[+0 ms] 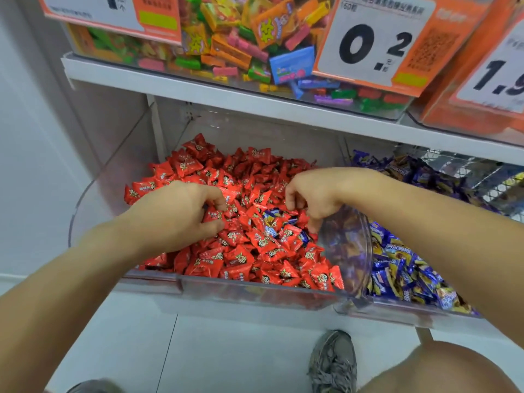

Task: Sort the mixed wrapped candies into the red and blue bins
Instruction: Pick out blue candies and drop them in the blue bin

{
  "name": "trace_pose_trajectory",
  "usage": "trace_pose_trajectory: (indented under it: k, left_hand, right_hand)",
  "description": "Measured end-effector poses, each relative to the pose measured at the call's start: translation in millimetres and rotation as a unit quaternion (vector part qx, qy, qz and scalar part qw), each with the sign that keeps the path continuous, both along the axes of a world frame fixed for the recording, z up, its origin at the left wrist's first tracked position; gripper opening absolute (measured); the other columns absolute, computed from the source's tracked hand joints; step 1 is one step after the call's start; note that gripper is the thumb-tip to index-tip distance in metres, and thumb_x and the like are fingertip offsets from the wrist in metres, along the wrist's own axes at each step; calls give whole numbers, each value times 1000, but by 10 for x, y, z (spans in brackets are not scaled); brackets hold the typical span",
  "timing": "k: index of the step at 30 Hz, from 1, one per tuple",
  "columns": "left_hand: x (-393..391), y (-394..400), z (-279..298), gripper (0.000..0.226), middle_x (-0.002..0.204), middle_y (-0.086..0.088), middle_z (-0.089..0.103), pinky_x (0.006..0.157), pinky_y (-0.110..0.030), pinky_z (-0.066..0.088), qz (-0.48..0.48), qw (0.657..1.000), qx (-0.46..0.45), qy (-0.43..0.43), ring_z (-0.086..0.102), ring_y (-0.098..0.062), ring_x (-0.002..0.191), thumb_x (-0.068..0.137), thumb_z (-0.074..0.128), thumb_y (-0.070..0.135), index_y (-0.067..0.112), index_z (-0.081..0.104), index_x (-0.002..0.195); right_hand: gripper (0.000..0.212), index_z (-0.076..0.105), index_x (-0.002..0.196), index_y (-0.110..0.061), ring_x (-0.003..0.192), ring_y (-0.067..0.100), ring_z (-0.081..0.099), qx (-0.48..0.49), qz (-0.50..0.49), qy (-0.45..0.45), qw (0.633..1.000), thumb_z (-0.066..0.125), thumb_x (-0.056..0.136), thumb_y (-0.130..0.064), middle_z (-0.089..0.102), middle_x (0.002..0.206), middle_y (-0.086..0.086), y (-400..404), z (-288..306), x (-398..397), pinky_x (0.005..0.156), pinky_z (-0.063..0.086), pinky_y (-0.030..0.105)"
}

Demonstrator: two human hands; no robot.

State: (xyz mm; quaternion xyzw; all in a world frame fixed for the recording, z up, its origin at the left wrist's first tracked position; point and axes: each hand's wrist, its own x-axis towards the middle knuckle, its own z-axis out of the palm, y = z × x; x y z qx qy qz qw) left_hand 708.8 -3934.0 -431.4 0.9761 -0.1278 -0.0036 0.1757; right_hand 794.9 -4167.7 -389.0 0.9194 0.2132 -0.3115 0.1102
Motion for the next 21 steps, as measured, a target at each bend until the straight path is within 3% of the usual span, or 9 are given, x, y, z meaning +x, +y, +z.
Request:
trace_pose_trajectory:
  k: [3, 6, 9, 12, 16, 18, 21]
  left_hand:
    - [-1, 19, 8, 17, 52, 7, 55, 53, -24, 36, -9, 1000, 5, 7, 48, 3, 49, 85, 69, 40, 35, 65, 101]
    - [-7, 11, 17, 18, 54, 7, 56, 53, -23, 36, -10, 1000, 14, 13, 48, 0, 51, 85, 69, 40, 35, 64, 101]
    - [-9, 6, 32, 17, 54, 7, 56, 51, -18, 33, -9, 1000, 8, 17, 49, 1, 51, 84, 70, 40, 35, 66, 101]
    - [-12, -16, 68, 17, 53, 8, 56, 52, -20, 36, 11, 1000, -12, 4, 49, 2, 50, 85, 67, 45, 33, 67, 97]
    - [-44, -43, 165, 23, 54, 5, 55, 55, -26, 41, 56, 995, -71, -45, 51, -1, 53, 87, 60, 50, 29, 64, 95]
    - [-73, -42, 214, 24, 58, 5, 55, 54, -23, 38, 59, 992, -94, -63, 50, -1, 55, 86, 60, 51, 30, 62, 98]
    - [-143, -13, 235, 40, 66, 5, 55, 55, -21, 38, 25, 995, -75, -66, 50, -3, 57, 79, 66, 58, 31, 62, 108]
  right_hand:
    - [101, 46, 130, -36, 99, 23, 70, -36, 1, 38, 999, 100, 45, -39, 64, 127, 0, 55, -127, -25, 93, 55, 41]
    - [120, 31, 149, -36, 111, 26, 63, -28, 7, 48, 998, 98, 50, -38, 46, 148, 1, 52, -202, -84, 98, 51, 40]
    - [106, 36, 148, -30, 93, 21, 66, 43, -38, 76, 995, 96, 60, -28, 40, 150, 2, 64, -182, -177, 86, 54, 33]
    - [101, 41, 145, -27, 114, 25, 62, 86, -55, 81, 992, 96, 60, -23, 51, 142, 7, 99, -199, -219, 95, 54, 38]
    - [94, 43, 146, -21, 116, 30, 63, 204, -123, 125, 963, 90, 66, -3, 55, 137, 13, 169, -196, -294, 94, 56, 36]
    - [91, 44, 145, -18, 103, 25, 67, 251, -138, 132, 949, 87, 67, 3, 61, 124, 11, 230, -196, -333, 83, 57, 31]
    - [73, 55, 128, -19, 68, 19, 63, 342, -138, 147, 918, 82, 66, 7, 65, 91, 10, 334, -172, -391, 66, 53, 36]
